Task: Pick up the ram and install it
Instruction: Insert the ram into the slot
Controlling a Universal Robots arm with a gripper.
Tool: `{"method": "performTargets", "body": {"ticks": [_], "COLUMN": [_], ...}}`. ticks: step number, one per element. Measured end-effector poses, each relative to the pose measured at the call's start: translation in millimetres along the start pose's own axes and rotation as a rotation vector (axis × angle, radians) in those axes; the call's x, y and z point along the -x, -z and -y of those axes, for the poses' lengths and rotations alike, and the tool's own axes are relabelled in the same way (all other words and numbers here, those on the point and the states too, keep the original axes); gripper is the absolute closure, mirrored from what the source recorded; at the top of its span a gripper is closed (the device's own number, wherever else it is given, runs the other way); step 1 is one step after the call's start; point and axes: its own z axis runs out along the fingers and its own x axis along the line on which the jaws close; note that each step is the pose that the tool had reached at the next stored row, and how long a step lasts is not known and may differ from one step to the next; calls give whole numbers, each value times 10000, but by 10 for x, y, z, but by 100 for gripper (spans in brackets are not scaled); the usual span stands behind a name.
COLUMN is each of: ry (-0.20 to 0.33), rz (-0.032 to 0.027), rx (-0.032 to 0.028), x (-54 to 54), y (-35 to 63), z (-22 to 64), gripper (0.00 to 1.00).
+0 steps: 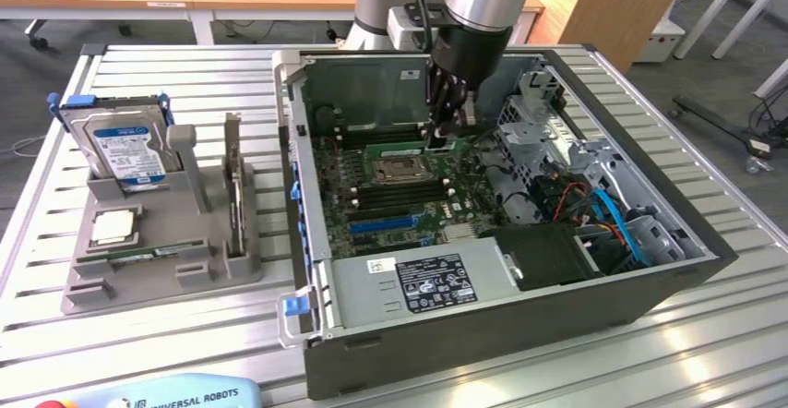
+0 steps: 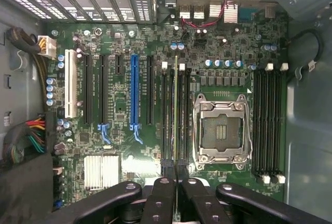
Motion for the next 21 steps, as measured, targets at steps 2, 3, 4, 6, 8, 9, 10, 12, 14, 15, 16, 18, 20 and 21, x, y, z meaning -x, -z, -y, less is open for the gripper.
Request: {"method": "performTargets", "body": {"ticks": [2,3,4,6,8,9,10,12,14,15,16,18,20,21], "ry": [-39,-60,-81,-117,-137,-141,-145,-158,-172,-179,-186,-199,-212,-218], "rz": [3,4,4,6,7,7,7,7,9,8,9,10,9,11], "rx": [-1,-1,-1,-2,-3,-3,-3,-3,-4,-4,-4,-5,-4,-5], "x": [0,0,0,0,-1,-1,-1,-2,-2,-2,-2,-3,-3,-3], "y": [-10,-14,-18,-27,-38,-45,-54,-74,-91,-98,-106,-123,-139,-147], "z": [0,1,1,1,1,1,2,2,3,3,3,4,4,4], "gripper": [88,88,88,88,88,88,88,88,88,88,88,88,88,88]}}
